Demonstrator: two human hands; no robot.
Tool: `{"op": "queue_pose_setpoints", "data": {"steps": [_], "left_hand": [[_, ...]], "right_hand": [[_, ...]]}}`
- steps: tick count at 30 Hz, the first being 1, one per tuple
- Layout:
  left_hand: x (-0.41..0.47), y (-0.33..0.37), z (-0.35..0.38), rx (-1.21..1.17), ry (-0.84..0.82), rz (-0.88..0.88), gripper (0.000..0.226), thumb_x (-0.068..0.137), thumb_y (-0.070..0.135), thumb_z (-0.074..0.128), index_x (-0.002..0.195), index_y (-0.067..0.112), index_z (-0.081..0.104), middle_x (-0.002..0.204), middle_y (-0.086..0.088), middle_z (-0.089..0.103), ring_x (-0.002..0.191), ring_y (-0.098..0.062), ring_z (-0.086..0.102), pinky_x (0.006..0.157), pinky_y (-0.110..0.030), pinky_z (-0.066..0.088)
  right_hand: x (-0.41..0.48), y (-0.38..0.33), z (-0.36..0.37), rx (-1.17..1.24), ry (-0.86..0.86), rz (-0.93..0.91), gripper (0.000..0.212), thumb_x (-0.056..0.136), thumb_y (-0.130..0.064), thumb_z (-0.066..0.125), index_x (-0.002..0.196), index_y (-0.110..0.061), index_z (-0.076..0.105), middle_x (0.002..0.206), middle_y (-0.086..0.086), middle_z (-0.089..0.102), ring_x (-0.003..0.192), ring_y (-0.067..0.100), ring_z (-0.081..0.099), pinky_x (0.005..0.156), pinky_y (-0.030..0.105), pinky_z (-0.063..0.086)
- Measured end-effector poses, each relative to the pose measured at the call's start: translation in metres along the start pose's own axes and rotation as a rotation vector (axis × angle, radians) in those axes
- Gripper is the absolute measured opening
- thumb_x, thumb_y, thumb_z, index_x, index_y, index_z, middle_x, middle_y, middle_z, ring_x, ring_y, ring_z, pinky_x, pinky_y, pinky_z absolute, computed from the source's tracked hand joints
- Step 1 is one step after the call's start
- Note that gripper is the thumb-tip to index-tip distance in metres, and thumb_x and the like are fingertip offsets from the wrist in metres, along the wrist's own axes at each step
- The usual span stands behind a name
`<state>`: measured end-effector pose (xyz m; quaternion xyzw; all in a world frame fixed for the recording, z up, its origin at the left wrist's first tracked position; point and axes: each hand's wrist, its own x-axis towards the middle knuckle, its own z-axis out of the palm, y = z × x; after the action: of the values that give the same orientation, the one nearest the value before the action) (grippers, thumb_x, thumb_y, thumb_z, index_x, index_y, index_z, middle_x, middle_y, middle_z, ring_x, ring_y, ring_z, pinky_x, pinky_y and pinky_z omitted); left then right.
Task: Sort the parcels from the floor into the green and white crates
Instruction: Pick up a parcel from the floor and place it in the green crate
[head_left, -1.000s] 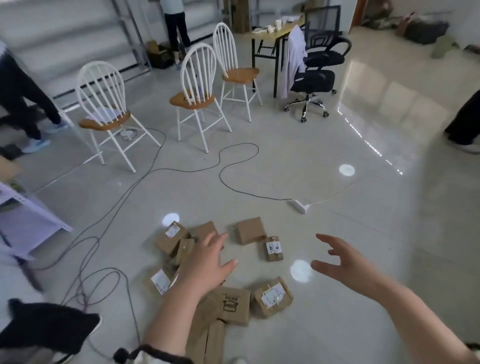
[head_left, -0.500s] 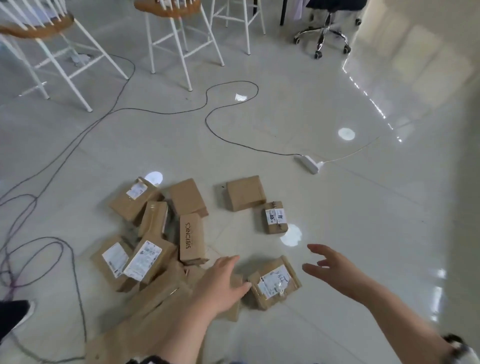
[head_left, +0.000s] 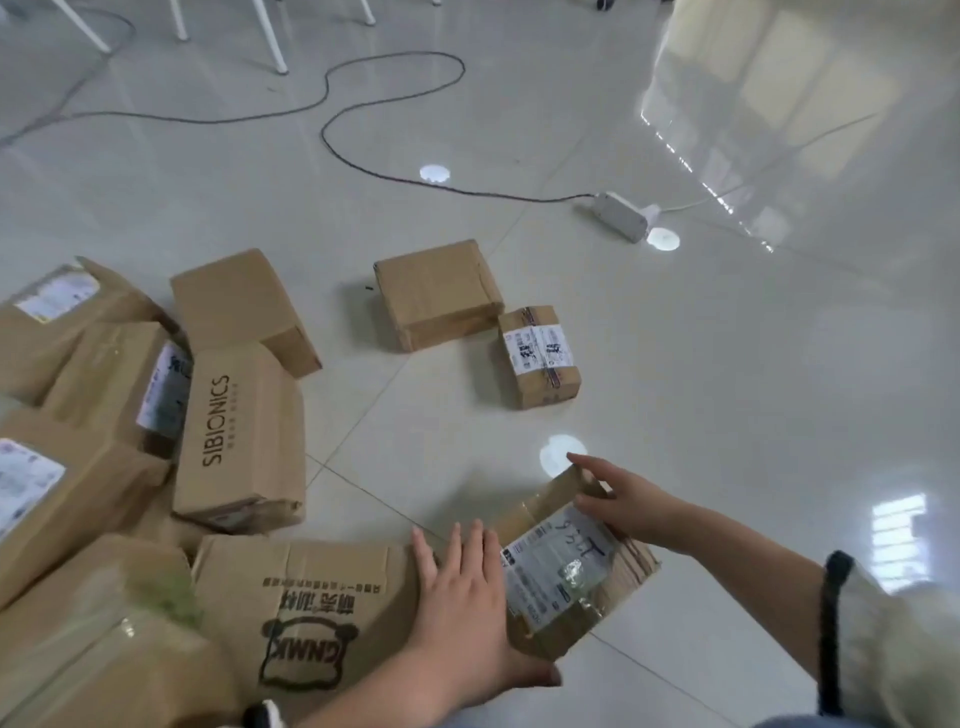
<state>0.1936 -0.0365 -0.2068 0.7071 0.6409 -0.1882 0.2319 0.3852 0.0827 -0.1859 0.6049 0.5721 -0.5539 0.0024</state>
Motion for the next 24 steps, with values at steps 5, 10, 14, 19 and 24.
{"op": "queue_pose_setpoints", "data": {"steps": [5, 10, 14, 19, 24], "left_hand": [[-0.005, 0.012, -0.007, 0.108, -0.023, -0.019, 0.144, 0.056, 0.089, 0.05, 0.146, -0.003, -0.016, 0.156, -0.022, -0.016, 0.145, -0.038, -0.009, 0.078, -0.067, -0.04], [0.025, -0.023, -0.031, 0.193, 0.021, 0.064, 0.133, 0.064, 0.08, 0.055, 0.148, 0.006, -0.016, 0.158, -0.015, -0.019, 0.146, -0.035, -0.006, 0.086, -0.068, -0.034], [0.055, -0.054, -0.065, 0.132, -0.01, -0.035, 0.113, 0.068, 0.07, 0.064, 0.151, 0.013, 0.013, 0.154, -0.008, 0.029, 0.14, -0.025, 0.03, 0.107, -0.068, -0.005], [0.074, -0.072, -0.066, -0.168, -0.055, -0.146, 0.048, 0.083, 0.062, 0.056, 0.11, 0.023, 0.06, 0.111, 0.004, 0.064, 0.11, -0.022, 0.056, 0.107, -0.056, 0.023], [0.071, -0.056, -0.044, -0.719, -0.097, -0.049, 0.037, 0.095, 0.04, 0.051, 0.122, 0.017, 0.058, 0.121, 0.0, 0.063, 0.108, -0.018, 0.059, 0.096, -0.035, 0.046]], "right_hand": [[0.002, 0.007, 0.008, -0.079, 0.099, -0.008, 0.042, 0.092, -0.017, 0.052, 0.13, -0.034, 0.042, 0.105, -0.001, 0.056, 0.087, 0.014, 0.062, 0.065, 0.02, 0.053], [0.003, 0.021, -0.008, -0.094, 0.193, 0.008, 0.031, 0.085, -0.02, 0.065, 0.112, -0.023, 0.05, 0.093, -0.004, 0.057, 0.077, 0.013, 0.058, 0.066, 0.025, 0.052], [-0.001, 0.034, -0.017, 0.028, 0.221, 0.143, 0.027, 0.078, -0.018, 0.073, 0.094, -0.007, 0.055, 0.075, 0.008, 0.064, 0.063, 0.02, 0.062, 0.069, 0.034, 0.058], [-0.003, 0.035, -0.022, 0.045, -0.04, 0.253, 0.027, 0.079, -0.02, 0.073, 0.083, -0.008, 0.05, 0.072, 0.011, 0.069, 0.059, 0.021, 0.063, 0.058, 0.027, 0.056], [-0.006, 0.03, -0.023, -0.206, -0.334, 0.256, 0.024, 0.088, -0.043, 0.059, 0.104, -0.025, 0.063, 0.103, -0.004, 0.068, 0.089, 0.016, 0.062, 0.074, 0.026, 0.049]]}}
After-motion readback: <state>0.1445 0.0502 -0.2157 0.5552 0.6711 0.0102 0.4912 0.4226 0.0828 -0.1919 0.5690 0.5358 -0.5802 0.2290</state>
